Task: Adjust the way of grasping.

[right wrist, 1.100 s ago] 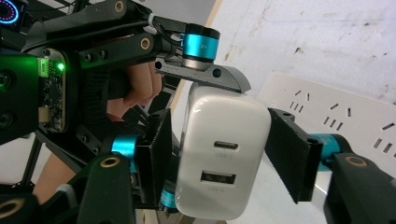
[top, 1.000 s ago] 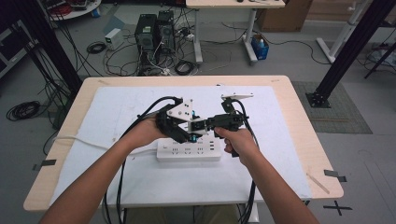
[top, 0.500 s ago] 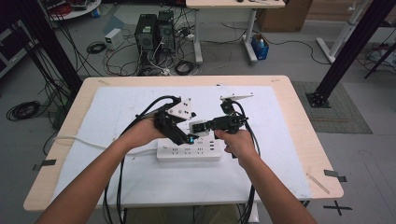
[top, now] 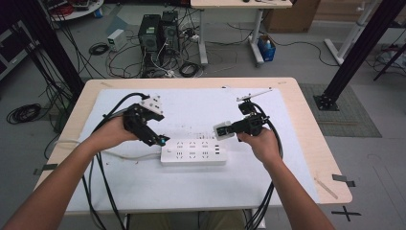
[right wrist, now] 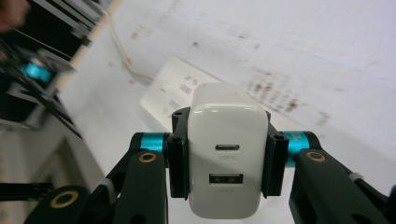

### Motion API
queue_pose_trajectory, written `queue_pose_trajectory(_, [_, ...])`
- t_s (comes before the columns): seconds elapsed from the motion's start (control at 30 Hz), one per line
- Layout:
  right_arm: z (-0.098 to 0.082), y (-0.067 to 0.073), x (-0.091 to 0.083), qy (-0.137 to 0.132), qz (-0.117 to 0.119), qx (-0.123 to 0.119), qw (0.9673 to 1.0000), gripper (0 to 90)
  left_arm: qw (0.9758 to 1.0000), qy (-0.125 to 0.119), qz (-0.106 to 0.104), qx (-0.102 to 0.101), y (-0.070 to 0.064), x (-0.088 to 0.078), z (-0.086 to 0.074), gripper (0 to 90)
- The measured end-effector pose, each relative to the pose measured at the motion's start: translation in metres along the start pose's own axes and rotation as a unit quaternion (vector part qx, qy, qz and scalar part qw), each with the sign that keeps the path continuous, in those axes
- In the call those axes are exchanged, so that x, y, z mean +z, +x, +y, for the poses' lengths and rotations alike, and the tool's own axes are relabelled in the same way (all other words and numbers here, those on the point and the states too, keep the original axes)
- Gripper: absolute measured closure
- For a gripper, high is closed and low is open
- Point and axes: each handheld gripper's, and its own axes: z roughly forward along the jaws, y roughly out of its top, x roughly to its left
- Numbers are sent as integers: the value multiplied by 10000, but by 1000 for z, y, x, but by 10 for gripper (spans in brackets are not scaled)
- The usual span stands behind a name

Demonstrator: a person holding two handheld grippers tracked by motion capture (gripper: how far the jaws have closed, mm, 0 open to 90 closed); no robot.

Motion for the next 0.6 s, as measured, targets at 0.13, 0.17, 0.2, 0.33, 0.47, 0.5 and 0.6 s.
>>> queue_pose_trajectory(0.13, [0, 0, -10, 54, -215, -242, 9995, 621, 9991, 129, 237, -317, 5, -14, -19, 207])
queue_pose_trajectory(0.17, [-1, 3, -17, 181, -438, -444, 9979, 621, 9987, 148, 260, -405, 5, -17, -24, 207])
queue_pose_trajectory(0.2, [-1, 5, -19, 251, -566, -570, 9964, 621, 9984, 188, 267, -458, 6, -19, -28, 207])
queue_pose_trajectory(0.33, [-1, 10, -26, 568, -1035, -1022, 9877, 621, 9969, 360, 375, -589, 5, -25, -41, 207])
queue_pose_trajectory(0.47, [-1, 9, -30, 670, -1060, -1102, 9860, 620, 9959, 257, 583, -642, 5, -32, -49, 207])
queue_pose_trajectory(0.5, [-2, 8, -31, 663, -1062, -1097, 9860, 620, 9957, 230, 608, -660, 5, -33, -50, 207])
queue_pose_trajectory(0.6, [-3, 7, -32, 661, -1060, -1098, 9861, 620, 9950, 142, 646, -744, 4, -35, -53, 207])
